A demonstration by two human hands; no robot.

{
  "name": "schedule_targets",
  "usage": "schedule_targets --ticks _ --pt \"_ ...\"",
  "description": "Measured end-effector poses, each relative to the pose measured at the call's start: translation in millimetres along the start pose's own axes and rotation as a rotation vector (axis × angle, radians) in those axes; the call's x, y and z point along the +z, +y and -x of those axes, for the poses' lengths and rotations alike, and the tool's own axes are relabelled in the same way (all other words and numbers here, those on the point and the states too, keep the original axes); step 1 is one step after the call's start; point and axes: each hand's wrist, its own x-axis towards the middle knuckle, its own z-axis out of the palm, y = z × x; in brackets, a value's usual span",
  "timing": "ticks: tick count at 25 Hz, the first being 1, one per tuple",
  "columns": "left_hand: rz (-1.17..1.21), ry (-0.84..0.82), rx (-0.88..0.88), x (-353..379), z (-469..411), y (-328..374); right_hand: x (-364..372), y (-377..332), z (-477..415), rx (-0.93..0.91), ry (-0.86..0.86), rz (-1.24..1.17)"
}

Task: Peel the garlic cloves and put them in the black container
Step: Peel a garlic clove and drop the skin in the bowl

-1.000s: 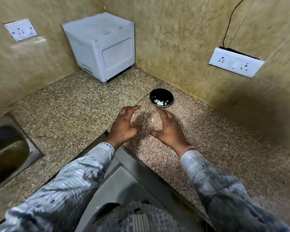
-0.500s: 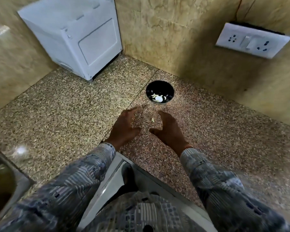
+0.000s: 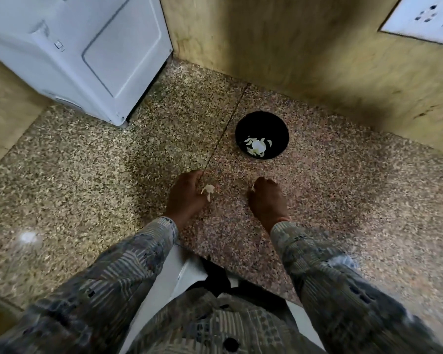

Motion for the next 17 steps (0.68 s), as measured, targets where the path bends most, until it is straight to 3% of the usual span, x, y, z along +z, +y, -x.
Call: schedule_targets --ticks 4,6,10,12,14,17 --pt "-0.052 -0.008 0.002 -5 -15 -4 -4 -2 -9 0.077 0.022 -0.002" --pt "-0.109 0.006 0.024 -4 -17 -4 -9 -8 -14 0.135 0.005 -0.157" --pt "-0.316 -0.017 0.093 6 -15 3 -33 -31 -25 0.347 0.101 -1.062" --pt "-0.349 0.009 0.104 8 -14 10 -50 -40 -27 0.377 0.103 -1.304" --pt "-0.347 0.025 0.109 9 -12 15 -59 -39 -25 0.408 0.091 -1.397" --pt "-0.315 0.027 0.057 11 -8 16 -52 -28 -7 0.425 0.058 -1.278"
